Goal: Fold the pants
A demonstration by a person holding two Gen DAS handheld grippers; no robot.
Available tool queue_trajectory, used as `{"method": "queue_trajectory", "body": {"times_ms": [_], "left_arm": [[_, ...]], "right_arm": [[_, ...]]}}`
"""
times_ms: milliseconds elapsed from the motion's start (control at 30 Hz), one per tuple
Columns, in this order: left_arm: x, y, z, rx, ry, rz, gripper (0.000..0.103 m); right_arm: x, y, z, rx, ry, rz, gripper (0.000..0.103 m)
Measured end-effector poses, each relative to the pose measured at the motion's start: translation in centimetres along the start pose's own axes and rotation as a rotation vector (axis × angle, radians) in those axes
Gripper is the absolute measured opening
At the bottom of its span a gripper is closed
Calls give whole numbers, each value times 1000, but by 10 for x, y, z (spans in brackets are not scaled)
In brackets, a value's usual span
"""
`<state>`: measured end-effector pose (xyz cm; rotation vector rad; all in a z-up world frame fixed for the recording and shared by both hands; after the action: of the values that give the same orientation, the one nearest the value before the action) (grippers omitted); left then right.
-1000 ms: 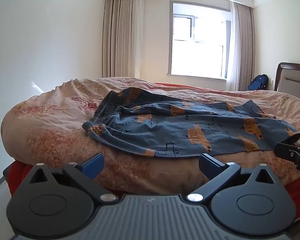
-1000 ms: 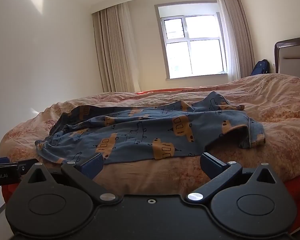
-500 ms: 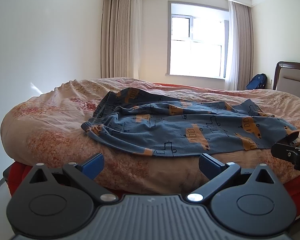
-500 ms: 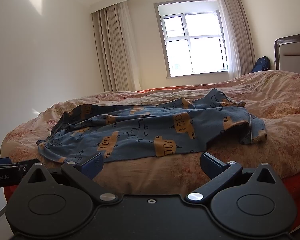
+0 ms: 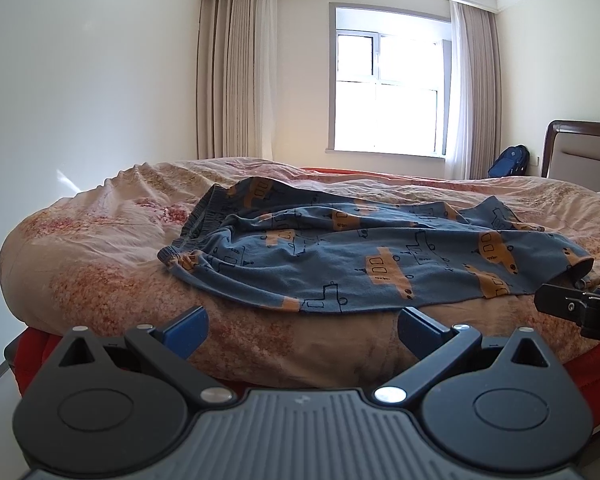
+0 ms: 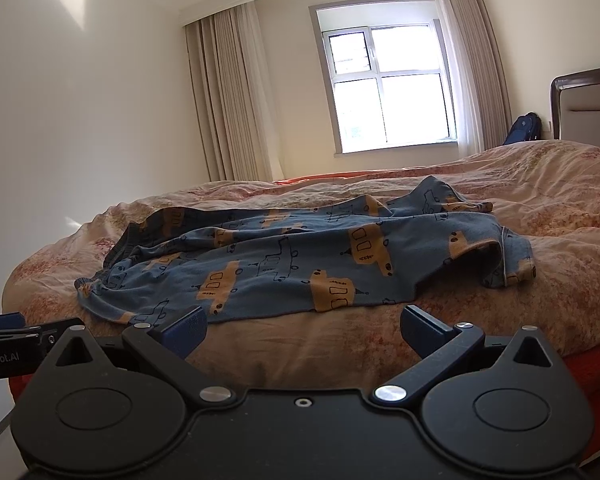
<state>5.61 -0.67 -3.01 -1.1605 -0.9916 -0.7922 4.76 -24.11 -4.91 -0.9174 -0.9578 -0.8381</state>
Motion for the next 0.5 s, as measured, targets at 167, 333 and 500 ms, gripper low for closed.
{"method": "queue_trajectory", "body": {"times_ms": [167, 333, 500], "left_arm": [[0, 0, 0, -2, 2, 0, 103], [0, 0, -1, -2, 3, 0, 103], [0, 0, 0, -1, 2, 0, 103]], "right_arm": [[-1, 1, 0, 2, 0, 3, 103], [-1, 1, 0, 2, -1, 3, 103], [-1, 1, 0, 2, -1, 3, 103]]}}
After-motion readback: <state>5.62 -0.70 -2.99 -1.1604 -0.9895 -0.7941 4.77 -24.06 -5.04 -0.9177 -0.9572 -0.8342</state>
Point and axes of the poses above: each gripper's, at about its wrist camera, not at the fingertips, and y roughly the way its jaws point, z to its left, x to its top, the point moved 7 cm from there along y, roughly the way its jaws point, and after that the axes turned 14 degrees about x, right-handed, at the moved point
